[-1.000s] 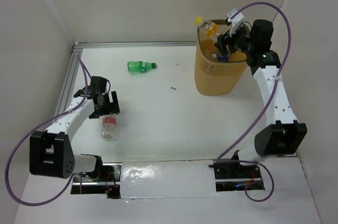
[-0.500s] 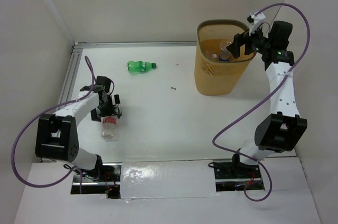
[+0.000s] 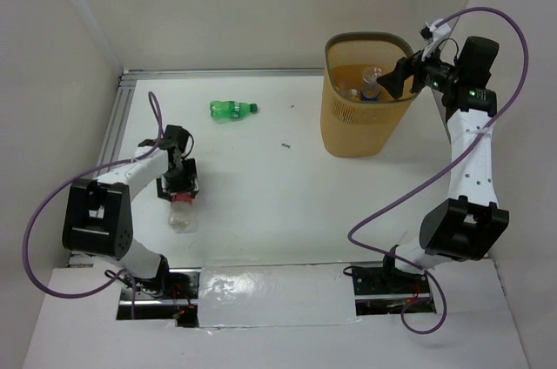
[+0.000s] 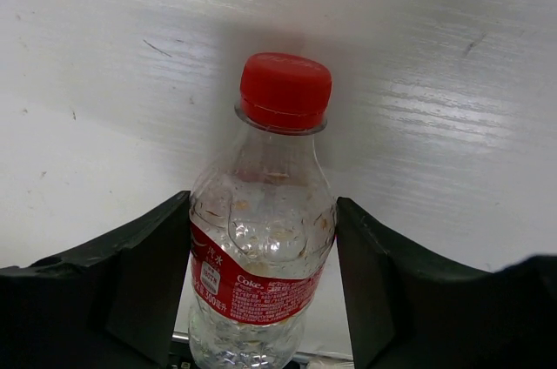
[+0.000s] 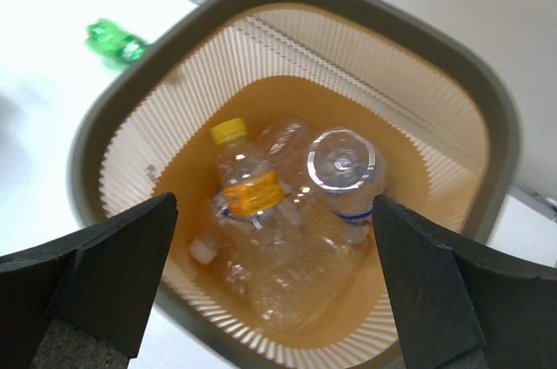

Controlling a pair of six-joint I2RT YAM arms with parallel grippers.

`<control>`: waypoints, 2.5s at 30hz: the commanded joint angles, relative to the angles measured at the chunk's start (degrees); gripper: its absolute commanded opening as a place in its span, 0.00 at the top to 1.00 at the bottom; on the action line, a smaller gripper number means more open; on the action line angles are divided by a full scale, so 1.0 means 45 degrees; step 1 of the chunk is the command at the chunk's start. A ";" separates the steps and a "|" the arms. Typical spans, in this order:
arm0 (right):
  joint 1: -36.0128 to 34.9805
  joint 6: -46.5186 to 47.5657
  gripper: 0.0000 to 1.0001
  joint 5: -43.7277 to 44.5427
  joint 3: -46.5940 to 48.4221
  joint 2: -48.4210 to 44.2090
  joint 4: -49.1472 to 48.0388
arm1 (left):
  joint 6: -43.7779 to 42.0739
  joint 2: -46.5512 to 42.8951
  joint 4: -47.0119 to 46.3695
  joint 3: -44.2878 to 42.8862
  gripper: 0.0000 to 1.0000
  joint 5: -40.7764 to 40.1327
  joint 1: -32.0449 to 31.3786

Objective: Put the plastic bottles in the bin

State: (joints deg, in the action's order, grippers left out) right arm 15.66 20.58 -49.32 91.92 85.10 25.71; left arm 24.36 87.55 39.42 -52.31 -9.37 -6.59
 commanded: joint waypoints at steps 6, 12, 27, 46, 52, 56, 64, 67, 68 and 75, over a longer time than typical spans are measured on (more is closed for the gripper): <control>0.0075 0.3212 0.00 -0.4074 -0.0738 -0.1351 0.1511 | 0.0542 -0.2051 0.1161 -0.3170 0.74 0.1023 -0.1268; 0.0075 0.5560 0.03 -0.5523 -0.0993 -0.1665 0.3405 | 0.0973 -0.1664 0.0930 -0.7485 0.78 0.2429 -0.3240; 0.0192 0.7768 0.55 -0.4997 -0.2671 -0.3519 0.5221 | 0.2612 0.3570 -0.6955 -1.5796 0.79 0.6027 -0.6464; 0.0192 1.0152 0.18 -0.4626 -0.4957 -0.4673 0.8094 | 0.5038 0.8240 -1.2650 -1.7730 0.58 0.3081 -0.7364; 0.0192 1.0447 0.10 -0.4626 -0.5212 -0.4790 0.8366 | 0.4062 0.8807 -1.1593 -1.7984 0.18 0.2473 -0.7481; 0.0192 1.0564 0.09 -0.4626 -0.5329 -0.4790 0.8368 | 0.3923 0.9235 -1.1144 -1.8723 0.13 0.2472 -0.7618; 0.0192 1.0564 0.02 -0.4626 -0.5330 -0.4790 0.8133 | 0.3474 0.8945 -1.0908 -1.8843 0.05 0.2472 -0.7618; 0.0192 1.1284 0.00 -0.4626 -0.5329 -0.4673 0.8560 | 0.2519 0.8184 -1.0754 -1.8980 0.04 0.2472 -0.7618; 0.0192 1.1750 0.00 -0.4626 -0.5329 -0.4673 0.8563 | 0.2033 0.7911 -1.0423 -1.8864 0.04 0.2472 -0.7618; 0.0192 1.2165 0.00 -0.4256 -0.5446 -0.4673 0.8075 | 0.1909 0.3578 -0.8762 -1.4241 0.03 0.0581 -0.6428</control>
State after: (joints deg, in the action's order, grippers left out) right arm 16.19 73.21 -68.95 67.68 64.53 62.19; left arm 34.52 114.17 -0.45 -121.86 -0.43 -38.72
